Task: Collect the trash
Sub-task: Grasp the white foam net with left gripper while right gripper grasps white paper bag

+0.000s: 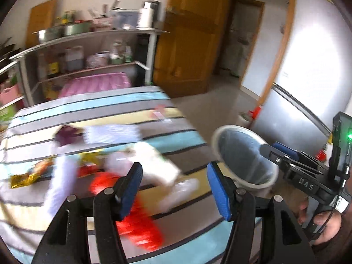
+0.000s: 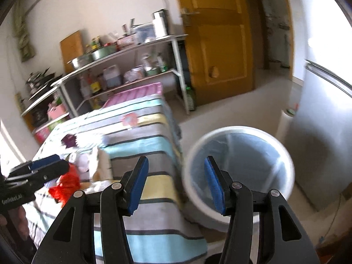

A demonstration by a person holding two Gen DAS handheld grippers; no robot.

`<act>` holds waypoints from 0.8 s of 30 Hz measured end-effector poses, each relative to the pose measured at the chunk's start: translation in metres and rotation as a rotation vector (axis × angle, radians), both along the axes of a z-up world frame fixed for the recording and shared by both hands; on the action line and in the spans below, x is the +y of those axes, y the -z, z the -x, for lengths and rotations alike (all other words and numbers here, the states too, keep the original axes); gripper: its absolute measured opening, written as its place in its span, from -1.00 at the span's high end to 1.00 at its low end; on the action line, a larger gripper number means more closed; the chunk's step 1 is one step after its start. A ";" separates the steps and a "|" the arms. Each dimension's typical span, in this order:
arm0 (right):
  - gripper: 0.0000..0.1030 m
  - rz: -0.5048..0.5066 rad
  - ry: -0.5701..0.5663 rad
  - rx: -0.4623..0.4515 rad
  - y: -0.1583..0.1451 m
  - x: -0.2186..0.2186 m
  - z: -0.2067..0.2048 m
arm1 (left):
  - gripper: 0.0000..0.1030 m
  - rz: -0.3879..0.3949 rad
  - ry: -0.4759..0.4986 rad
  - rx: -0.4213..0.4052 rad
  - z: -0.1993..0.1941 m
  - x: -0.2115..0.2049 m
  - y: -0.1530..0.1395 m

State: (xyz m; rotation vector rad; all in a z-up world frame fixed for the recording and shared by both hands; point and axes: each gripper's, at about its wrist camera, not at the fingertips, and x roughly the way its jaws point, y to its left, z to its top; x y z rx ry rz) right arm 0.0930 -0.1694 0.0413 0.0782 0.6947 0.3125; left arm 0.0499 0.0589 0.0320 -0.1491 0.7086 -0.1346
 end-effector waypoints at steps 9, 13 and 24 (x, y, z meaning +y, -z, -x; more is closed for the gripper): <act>-0.04 0.018 -0.141 0.033 0.013 0.069 -0.011 | -0.29 -0.006 -0.168 0.006 0.021 0.078 0.010; -0.04 0.034 -0.221 0.053 0.022 0.097 -0.020 | -0.33 -0.001 -0.211 0.022 0.027 0.106 0.020; -0.04 0.114 -0.358 0.144 0.050 0.155 -0.045 | -0.40 0.017 -0.220 0.105 0.010 0.138 0.053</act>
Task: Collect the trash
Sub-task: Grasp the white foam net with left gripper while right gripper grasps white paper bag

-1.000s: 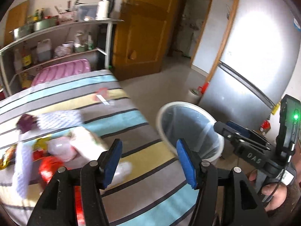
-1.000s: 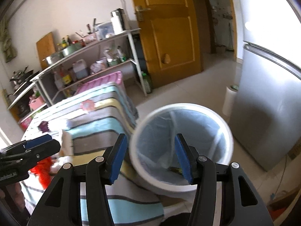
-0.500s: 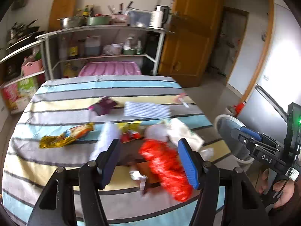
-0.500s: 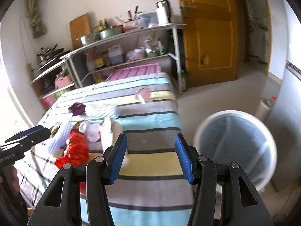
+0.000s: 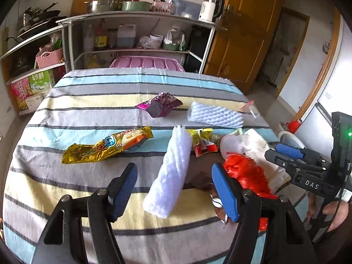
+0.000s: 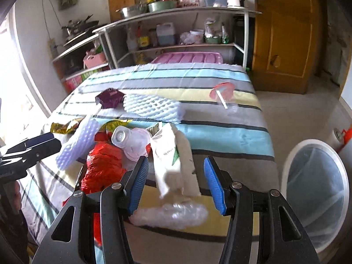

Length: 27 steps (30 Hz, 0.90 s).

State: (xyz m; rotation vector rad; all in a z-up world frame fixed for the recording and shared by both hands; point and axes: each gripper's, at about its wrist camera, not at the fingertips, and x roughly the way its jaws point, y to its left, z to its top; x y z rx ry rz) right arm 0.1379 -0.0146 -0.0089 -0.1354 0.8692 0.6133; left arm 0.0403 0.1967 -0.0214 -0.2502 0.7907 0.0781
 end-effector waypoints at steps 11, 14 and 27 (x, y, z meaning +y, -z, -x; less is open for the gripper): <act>-0.04 0.036 -0.011 0.051 0.015 0.009 -0.012 | -0.40 -0.017 0.027 0.062 -0.021 -0.002 0.022; 0.11 0.020 -0.005 0.052 0.016 0.008 -0.013 | -0.19 -0.014 0.030 0.064 -0.023 -0.002 0.024; 0.42 -0.006 0.001 0.041 0.013 0.002 -0.011 | 0.48 -0.020 0.023 0.077 -0.023 -0.001 0.027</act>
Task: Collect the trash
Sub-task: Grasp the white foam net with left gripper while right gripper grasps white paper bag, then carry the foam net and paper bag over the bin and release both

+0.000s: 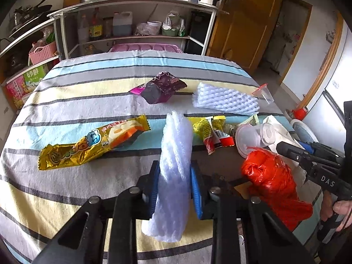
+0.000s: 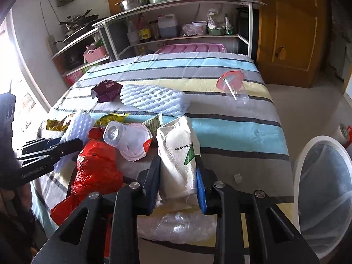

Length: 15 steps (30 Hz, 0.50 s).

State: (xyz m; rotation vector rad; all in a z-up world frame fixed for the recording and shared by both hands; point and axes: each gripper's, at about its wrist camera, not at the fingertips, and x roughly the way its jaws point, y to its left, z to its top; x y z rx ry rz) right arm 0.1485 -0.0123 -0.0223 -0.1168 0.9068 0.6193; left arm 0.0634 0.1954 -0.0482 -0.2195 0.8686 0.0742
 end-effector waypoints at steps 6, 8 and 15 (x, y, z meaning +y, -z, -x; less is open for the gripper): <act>0.43 -0.014 0.008 -0.018 -0.003 -0.001 0.003 | 0.50 -0.002 -0.003 -0.022 0.003 -0.001 -0.007; 0.43 -0.019 0.010 -0.024 -0.005 -0.002 0.004 | 0.50 0.001 -0.002 -0.027 0.004 -0.001 -0.010; 0.44 -0.054 0.030 -0.044 -0.014 -0.011 0.007 | 0.50 -0.005 0.013 -0.063 0.008 -0.011 -0.026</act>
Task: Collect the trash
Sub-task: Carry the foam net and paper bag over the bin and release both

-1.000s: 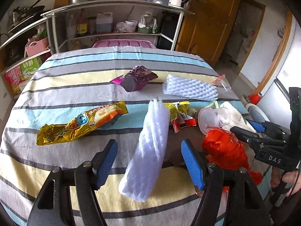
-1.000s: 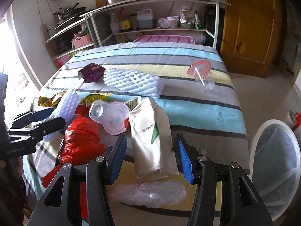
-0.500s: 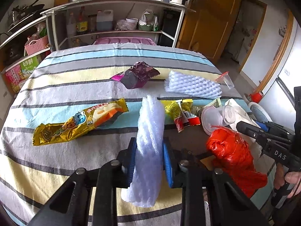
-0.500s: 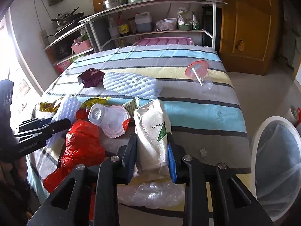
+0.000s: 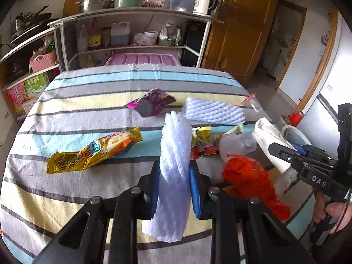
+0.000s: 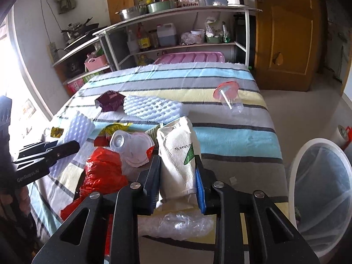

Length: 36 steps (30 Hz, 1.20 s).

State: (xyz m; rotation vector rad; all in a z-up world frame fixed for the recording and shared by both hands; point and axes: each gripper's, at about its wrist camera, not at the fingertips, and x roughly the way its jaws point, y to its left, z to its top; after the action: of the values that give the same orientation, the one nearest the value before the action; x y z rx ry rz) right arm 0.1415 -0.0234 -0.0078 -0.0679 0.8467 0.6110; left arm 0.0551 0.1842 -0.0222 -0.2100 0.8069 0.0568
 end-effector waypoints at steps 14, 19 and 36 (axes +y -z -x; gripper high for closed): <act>0.44 -0.070 0.061 -0.083 -0.034 -0.032 0.015 | 0.50 -0.089 0.060 -0.085 0.006 -0.046 -0.038; 0.44 -0.093 0.101 -0.105 -0.045 -0.054 0.018 | 0.50 -0.091 0.112 -0.107 0.002 -0.068 -0.047; 0.44 -0.093 0.313 -0.129 -0.059 -0.166 0.024 | 0.50 -0.045 0.351 -0.111 -0.038 -0.185 -0.058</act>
State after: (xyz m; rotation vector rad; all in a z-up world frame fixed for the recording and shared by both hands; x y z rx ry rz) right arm 0.1177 -0.1894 0.0510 0.1069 0.6849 0.3467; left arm 0.0935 -0.0008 0.0357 -0.0264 0.7218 -0.2646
